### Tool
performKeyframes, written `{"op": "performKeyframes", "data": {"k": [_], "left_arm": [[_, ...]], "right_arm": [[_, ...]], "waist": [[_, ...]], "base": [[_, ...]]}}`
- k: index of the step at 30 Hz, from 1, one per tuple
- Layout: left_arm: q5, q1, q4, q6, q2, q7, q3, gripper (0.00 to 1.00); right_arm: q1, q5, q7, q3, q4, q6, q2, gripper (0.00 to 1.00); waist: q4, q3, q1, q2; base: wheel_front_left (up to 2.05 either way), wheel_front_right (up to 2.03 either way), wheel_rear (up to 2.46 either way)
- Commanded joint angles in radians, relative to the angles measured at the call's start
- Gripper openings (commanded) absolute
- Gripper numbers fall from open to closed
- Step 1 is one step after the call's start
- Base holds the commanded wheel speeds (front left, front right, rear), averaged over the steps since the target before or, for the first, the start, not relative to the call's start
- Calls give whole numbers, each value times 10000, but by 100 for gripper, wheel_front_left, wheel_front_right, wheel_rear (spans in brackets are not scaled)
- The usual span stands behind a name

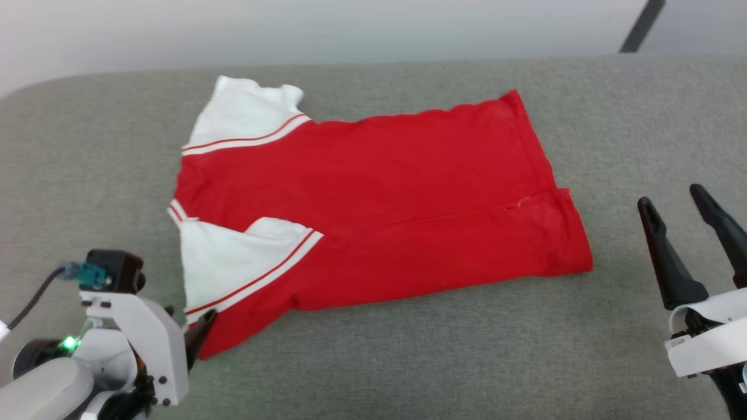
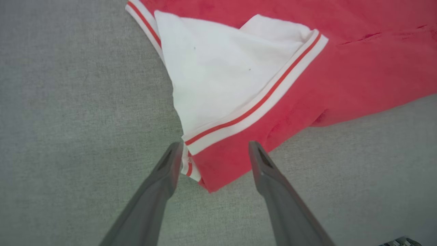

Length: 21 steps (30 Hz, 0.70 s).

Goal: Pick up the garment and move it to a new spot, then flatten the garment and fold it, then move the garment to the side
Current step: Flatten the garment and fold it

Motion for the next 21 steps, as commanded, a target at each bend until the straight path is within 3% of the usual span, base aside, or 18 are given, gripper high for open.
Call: {"op": "performKeyframes", "data": {"k": [1, 17, 18, 19, 20, 21], "left_arm": [[-97, 156, 131, 67, 8, 85, -6, 100], [-1059, 291, 2148, -813, -852, 882, -239, 99], [-1100, 261, 2198, -918, -915, 934, -245, 67], [-1026, 214, 2230, -1035, -945, 975, -302, 27], [-998, 180, 2279, -1126, -995, 1006, -341, 0], [-990, 155, 2310, -1259, -1027, 1110, -391, 0]], "right_arm": [[128, -11, -3, -93, -100, -9, 66, 100], [188, 146, 86, -399, -309, -9, 353, 100], [182, 166, 113, -393, -308, -9, 356, 100], [176, 177, 121, -363, -301, -9, 333, 100], [171, 221, 206, -320, -277, -9, 313, 100], [164, 279, 269, -277, -234, -9, 289, 100]], "waist": [[-299, 286, 0, 0], [-647, 612, 0, 0], [-637, 610, 0, 0], [-626, 609, 0, 0], [-616, 608, 0, 0], [-610, 607, 0, 0]], "base": [[0, 0, 0], [0, 0, 0], [0, 0, 0], [0, 0, 0], [0, 0, 0], [0, 0, 0]]}}
